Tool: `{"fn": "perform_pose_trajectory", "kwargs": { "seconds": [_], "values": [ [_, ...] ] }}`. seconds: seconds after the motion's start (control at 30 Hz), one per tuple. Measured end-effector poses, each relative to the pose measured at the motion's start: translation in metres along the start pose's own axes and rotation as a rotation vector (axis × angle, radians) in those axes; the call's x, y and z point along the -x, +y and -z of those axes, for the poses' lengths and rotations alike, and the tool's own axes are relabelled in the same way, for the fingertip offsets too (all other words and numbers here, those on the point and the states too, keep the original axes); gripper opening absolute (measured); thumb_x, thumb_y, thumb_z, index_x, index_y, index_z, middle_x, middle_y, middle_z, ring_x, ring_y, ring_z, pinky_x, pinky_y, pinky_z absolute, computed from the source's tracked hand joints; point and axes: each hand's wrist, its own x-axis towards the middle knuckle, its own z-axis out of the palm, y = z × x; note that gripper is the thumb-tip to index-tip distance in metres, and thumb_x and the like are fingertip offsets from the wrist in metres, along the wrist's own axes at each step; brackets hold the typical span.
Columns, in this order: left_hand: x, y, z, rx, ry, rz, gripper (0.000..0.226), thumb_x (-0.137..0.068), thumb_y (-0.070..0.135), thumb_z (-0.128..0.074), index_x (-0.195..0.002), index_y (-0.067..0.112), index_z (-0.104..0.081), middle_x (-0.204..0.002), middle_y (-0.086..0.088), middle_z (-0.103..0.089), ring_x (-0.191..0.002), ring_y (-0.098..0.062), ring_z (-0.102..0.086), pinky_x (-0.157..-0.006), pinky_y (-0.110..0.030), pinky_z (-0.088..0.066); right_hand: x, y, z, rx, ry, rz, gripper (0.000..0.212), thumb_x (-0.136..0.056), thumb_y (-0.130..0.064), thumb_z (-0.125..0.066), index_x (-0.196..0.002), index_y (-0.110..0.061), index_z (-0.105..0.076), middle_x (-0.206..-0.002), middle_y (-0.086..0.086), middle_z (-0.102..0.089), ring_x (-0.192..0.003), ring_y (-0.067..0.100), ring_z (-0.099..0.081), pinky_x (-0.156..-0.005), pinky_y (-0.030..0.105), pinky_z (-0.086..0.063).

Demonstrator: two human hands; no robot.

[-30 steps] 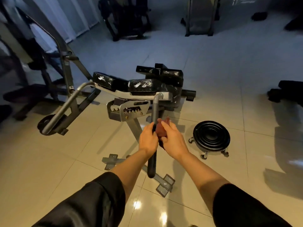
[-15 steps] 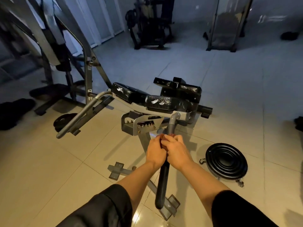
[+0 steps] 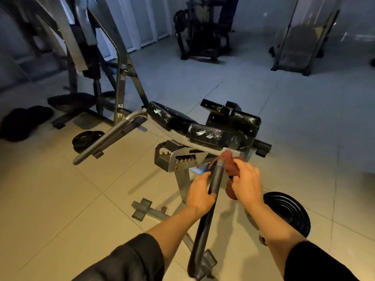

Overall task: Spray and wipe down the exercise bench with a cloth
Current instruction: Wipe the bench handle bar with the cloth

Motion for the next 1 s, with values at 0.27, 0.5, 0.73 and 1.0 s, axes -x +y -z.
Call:
{"fn": "perform_pose_trajectory", "kwargs": {
  "seconds": [0.27,0.5,0.73,1.0],
  "values": [
    [0.015,0.009,-0.020,-0.159,0.163,0.007,0.050,-0.082,0.002,-0.067,-0.128,0.023,-0.061,-0.117,-0.003,-0.059,-0.108,-0.022,-0.057,-0.098,-0.037,-0.049,-0.003,0.032,-0.015,-0.246,-0.180,-0.132,0.029,-0.089,-0.013,-0.063,-0.115,-0.024,-0.060,-0.109,0.007,-0.065,-0.105,0.030,-0.060,-0.084,0.036,-0.047],
    [0.020,0.025,-0.028,-0.448,0.142,0.075,0.063,-0.080,-0.004,-0.066,-0.137,0.022,-0.054,-0.130,0.000,-0.053,-0.113,-0.020,-0.056,-0.099,-0.027,-0.047,0.003,0.021,-0.019,-0.728,-0.303,-0.098,0.037,-0.087,0.006,-0.058,-0.109,-0.023,-0.053,-0.103,-0.003,-0.054,-0.099,0.016,-0.055,-0.080,0.025,-0.051],
    [0.017,0.029,-0.026,-0.499,0.126,0.102,0.054,-0.084,-0.003,-0.066,-0.133,0.017,-0.057,-0.125,-0.003,-0.053,-0.107,-0.025,-0.059,-0.094,-0.033,-0.050,0.016,0.033,-0.008,-0.794,-0.301,-0.008,0.026,-0.085,0.004,-0.063,-0.090,-0.020,-0.053,-0.101,-0.002,-0.051,-0.088,0.008,-0.054,-0.068,0.009,-0.042],
    [0.025,0.018,-0.029,-0.445,0.125,0.026,0.051,-0.079,-0.006,-0.067,-0.123,0.020,-0.066,-0.122,-0.004,-0.057,-0.109,-0.024,-0.057,-0.094,-0.035,-0.051,0.025,0.018,-0.013,-0.678,-0.271,0.006,0.010,-0.086,-0.003,-0.065,-0.082,-0.010,-0.059,-0.090,-0.005,-0.049,-0.079,0.005,-0.051,-0.065,0.001,-0.038]
  ]
}}
